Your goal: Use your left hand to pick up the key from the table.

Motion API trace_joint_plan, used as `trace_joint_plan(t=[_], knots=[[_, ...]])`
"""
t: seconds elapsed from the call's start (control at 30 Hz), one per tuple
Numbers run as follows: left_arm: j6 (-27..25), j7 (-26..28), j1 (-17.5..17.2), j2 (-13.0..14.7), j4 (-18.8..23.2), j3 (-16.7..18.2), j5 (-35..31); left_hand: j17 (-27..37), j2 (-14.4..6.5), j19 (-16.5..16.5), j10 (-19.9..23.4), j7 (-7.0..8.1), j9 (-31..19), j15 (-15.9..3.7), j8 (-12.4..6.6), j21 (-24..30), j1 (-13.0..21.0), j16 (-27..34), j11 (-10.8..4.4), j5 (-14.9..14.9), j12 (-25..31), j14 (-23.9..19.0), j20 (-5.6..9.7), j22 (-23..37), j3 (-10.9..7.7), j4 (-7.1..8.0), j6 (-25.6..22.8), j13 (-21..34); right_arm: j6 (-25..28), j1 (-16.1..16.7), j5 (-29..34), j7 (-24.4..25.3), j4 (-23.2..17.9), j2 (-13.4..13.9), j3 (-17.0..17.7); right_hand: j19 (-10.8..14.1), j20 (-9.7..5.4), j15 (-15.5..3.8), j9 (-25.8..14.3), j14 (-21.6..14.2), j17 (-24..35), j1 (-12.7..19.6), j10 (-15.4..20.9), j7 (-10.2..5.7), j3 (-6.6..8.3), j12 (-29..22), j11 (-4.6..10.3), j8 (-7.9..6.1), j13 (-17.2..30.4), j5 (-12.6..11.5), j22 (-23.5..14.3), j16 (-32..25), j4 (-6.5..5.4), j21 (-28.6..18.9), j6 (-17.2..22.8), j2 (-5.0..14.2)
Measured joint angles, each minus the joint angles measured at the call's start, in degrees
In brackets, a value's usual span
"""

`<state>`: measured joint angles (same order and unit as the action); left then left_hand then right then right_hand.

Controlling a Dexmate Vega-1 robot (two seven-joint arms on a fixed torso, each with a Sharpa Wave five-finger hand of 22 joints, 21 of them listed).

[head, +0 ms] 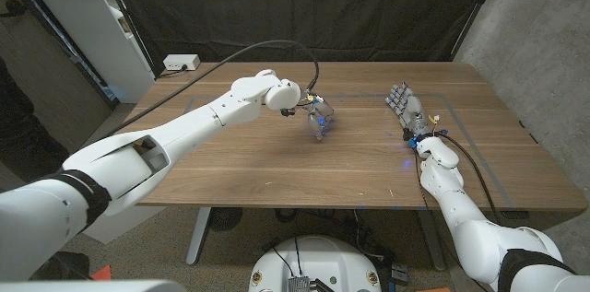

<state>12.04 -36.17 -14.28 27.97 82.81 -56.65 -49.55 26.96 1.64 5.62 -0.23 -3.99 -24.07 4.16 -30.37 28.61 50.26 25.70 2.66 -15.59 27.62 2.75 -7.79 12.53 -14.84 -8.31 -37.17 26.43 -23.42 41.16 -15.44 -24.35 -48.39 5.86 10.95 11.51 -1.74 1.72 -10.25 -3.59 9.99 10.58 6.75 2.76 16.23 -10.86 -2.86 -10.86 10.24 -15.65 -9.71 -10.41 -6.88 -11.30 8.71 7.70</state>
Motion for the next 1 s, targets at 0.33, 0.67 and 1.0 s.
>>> trace_joint_plan(t=[0.33, 0.67, 1.0], knots=[[0.3, 1.1, 0.0, -0.1, -0.5, -0.3, -0.8, -0.1, -0.7, -0.9, 0.4, 0.65, -0.8, -0.41, -0.97, 0.2, 3.1, 0.0, -0.42, 0.8, 0.4, -0.9, 0.31, -0.3, -0.9, -0.89, -0.6, 0.0, -0.3, -0.2, 0.1, 0.0, 0.3, 0.0, 0.1, 0.0, 0.0, 0.32, 0.0, -0.3, 0.0, 0.0, 0.0, 0.0, 0.24, 0.0, 0.0, 0.0, 0.0, 0.0, 0.0, 0.0, 0.24, 0.0, 0.0, 0.0], [0.6, 2.1, -0.1, -0.1, -1.2, -0.6, -1.3, -0.4, -2.0, -1.5, 1.0, 0.72, -1.6, -0.43, -2.07, 0.4, 5.5, 0.0, -0.43, 1.5, 0.4, -1.4, 0.12, -0.3, -1.35, -1.34, -0.7, -0.1, -0.6, -0.3, 0.2, 0.2, 0.6, 0.1, 0.2, 0.0, 0.0, 0.32, 0.0, -0.3, 0.0, 0.0, 0.0, 0.0, 0.24, 0.0, 0.0, 0.0, 0.0, 0.0, 0.0, 0.0, 0.24, 0.0, 0.0, 0.0], [1.1, 4.0, -0.3, -0.3, -2.1, -0.7, -1.4, -0.7, -3.1, -2.5, 1.6, 1.1, -2.3, -1.34, -3.12, 0.9, 7.2, 0.4, -1.02, 2.3, 1.1, -2.4, 0.98, -0.6, -1.67, -1.03, -2.1, -0.1, -1.3, -0.8, 0.3, 0.1, 1.4, 0.2, 0.2, 0.1, -0.12, 0.11, 0.0, -0.5, 0.0, 0.0, 0.0, 0.0, 0.24, 0.0, 0.0, 0.0, 0.0, 0.0, 0.0, 0.0, 0.24, 0.0, 0.0, 0.0]])
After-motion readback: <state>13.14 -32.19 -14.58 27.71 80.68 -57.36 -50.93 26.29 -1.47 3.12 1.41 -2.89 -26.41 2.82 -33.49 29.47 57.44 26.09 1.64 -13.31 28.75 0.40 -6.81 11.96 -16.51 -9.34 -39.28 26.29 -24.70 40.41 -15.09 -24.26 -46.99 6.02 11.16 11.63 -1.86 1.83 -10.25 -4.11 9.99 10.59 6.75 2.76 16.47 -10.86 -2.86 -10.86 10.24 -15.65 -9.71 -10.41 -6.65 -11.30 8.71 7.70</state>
